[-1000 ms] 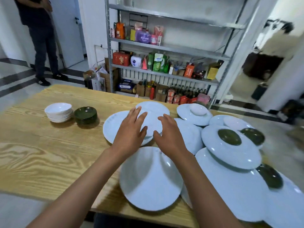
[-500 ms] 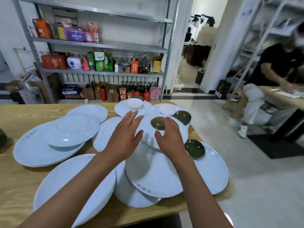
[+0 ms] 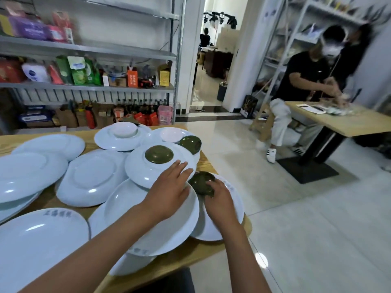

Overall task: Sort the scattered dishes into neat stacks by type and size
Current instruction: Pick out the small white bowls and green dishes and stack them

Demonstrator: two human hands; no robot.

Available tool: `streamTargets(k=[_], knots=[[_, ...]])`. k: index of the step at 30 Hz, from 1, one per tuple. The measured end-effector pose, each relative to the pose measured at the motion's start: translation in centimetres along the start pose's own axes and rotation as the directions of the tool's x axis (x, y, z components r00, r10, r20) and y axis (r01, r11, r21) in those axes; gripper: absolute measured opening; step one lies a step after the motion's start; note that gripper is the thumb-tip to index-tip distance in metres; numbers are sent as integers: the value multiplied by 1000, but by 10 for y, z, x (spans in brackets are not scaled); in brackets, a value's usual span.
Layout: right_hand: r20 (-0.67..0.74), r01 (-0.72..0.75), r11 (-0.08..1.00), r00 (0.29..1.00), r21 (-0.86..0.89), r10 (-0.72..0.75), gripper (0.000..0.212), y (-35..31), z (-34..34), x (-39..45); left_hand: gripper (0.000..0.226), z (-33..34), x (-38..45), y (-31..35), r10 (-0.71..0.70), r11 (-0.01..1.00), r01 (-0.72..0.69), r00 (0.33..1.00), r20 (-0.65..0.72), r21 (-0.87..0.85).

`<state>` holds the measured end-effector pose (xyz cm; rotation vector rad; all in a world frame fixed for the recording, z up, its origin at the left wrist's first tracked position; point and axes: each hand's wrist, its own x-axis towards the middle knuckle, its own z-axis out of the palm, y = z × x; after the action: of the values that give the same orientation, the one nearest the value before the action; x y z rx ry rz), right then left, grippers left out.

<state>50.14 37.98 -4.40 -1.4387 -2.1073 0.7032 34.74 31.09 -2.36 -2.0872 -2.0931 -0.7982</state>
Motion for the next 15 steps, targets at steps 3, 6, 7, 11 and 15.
streamTargets(k=[3, 6, 7, 11, 15], knots=[[41, 29, 1000, 999, 5, -30, 41, 0, 3, 0, 49, 6, 4, 10, 16, 1000, -17, 1000, 13, 25], [43, 47, 998, 998, -48, -45, 39, 4, 0, 0, 49, 6, 6, 14, 8, 1000, -9, 1000, 13, 27], [28, 51, 998, 998, -40, -50, 37, 7, 0, 0, 49, 6, 6, 14, 9, 1000, -9, 1000, 12, 27], [-98, 47, 999, 994, 10, -46, 31, 13, -8, -4, 50, 3, 5, 15, -18, 999, 16, 999, 34, 37], [-213, 70, 997, 975, 43, -60, 23, 8, -20, -7, 50, -1, 4, 19, -24, 1000, 24, 999, 35, 6]])
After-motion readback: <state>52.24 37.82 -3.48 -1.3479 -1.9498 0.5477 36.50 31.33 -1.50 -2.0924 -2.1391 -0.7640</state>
